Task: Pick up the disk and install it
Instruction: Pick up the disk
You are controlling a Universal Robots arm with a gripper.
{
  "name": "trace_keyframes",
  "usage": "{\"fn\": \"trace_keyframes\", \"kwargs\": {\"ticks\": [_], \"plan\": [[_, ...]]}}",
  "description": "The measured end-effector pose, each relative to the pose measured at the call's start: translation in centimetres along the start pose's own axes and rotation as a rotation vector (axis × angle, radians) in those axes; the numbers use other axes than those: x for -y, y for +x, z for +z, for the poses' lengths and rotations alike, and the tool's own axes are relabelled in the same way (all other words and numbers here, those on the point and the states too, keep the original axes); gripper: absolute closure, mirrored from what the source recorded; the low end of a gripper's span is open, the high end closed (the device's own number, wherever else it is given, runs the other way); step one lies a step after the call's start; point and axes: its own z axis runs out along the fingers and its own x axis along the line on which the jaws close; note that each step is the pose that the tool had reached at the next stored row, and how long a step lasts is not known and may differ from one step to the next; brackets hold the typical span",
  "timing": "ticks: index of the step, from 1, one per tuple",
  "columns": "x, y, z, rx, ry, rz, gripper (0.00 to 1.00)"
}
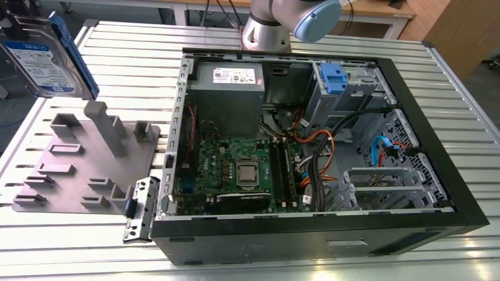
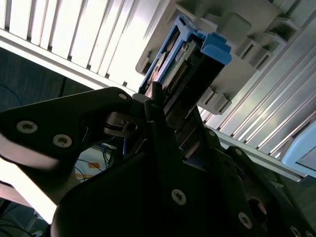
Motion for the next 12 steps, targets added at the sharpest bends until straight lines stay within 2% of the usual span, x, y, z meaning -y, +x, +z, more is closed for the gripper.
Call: {"fn": "trace_keyframes", "kwargs": {"ticks": [2,12], "plan": [[-0.01,-0.02,-0.28,-0.0001,0.0002,0.0,0.65],[-0.02,-0.03,-0.67,-0.0001,0.0002,0.0,0.65]]}}
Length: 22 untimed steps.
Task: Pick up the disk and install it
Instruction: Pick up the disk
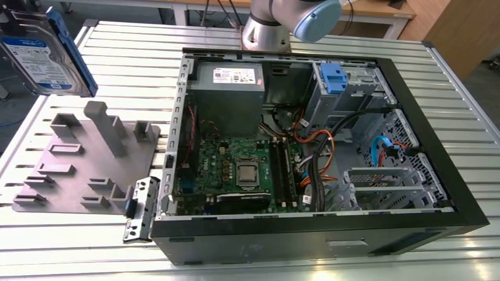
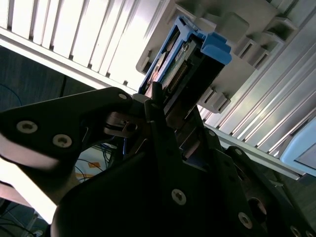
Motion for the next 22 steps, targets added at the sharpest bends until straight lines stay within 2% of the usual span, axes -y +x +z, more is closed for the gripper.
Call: {"fn": "trace_keyframes", "kwargs": {"ticks": [22], "plan": [[-0.03,-0.04,-0.87,0.0,0.0,0.0,0.65]]}}
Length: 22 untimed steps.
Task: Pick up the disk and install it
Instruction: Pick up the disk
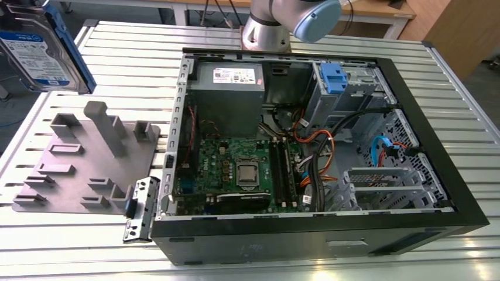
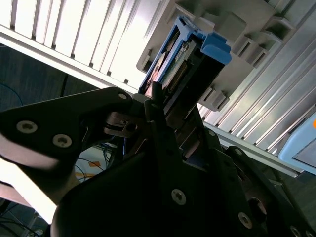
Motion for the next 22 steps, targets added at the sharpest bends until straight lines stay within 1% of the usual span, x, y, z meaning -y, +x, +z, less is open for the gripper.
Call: {"fn": "trace_keyframes", "kwargs": {"ticks": [8,11,16,22], "plan": [[0.0,0.0,-0.02,0.0,0.0,0.0,0.65],[-0.01,-0.01,-0.2,-0.0002,-0.0002,0.0,0.65],[-0.03,-0.04,-0.82,0.0,-0.0001,0.0,0.65],[-0.07,-0.09,-2.13,0.0,-0.0001,0.0,0.65]]}}
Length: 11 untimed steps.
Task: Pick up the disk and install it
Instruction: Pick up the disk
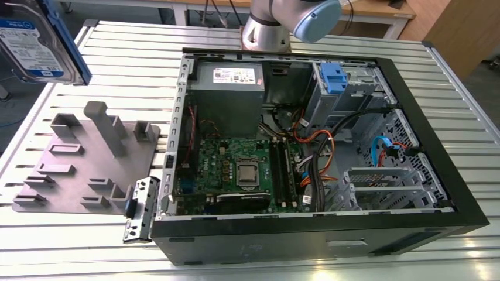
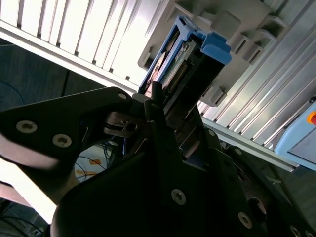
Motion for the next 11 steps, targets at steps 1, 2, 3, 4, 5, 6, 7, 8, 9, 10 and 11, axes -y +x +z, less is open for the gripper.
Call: {"fn": "trace_keyframes", "kwargs": {"ticks": [1,2,3,4,5,6,7,8,9,10,11], "plan": [[-0.01,-0.01,-0.23,0.0001,0.0002,0.0,0.65],[-0.02,-0.02,-0.48,0.0001,0.0002,0.0,0.65],[-0.03,-0.03,-0.72,0.0001,0.0001,0.0,0.65],[-0.03,-0.04,-0.94,-0.0001,0.0,0.0,0.65],[-0.04,-0.05,-1.15,0.0,0.0,0.0,0.65],[-0.05,-0.06,-1.38,0.0,0.0,0.0,0.65],[-0.06,-0.07,-1.6,0.0001,0.0001,0.0,0.65],[-0.07,-0.08,-1.83,0.0,0.0001,0.0,0.65],[-0.08,-0.09,-2.06,0.0,0.0,0.0,0.65],[-0.08,-0.1,-2.3,0.0,0.0,0.0,0.65],[-0.09,-0.11,-2.54,0.0,0.0,0.0,0.65]]}}
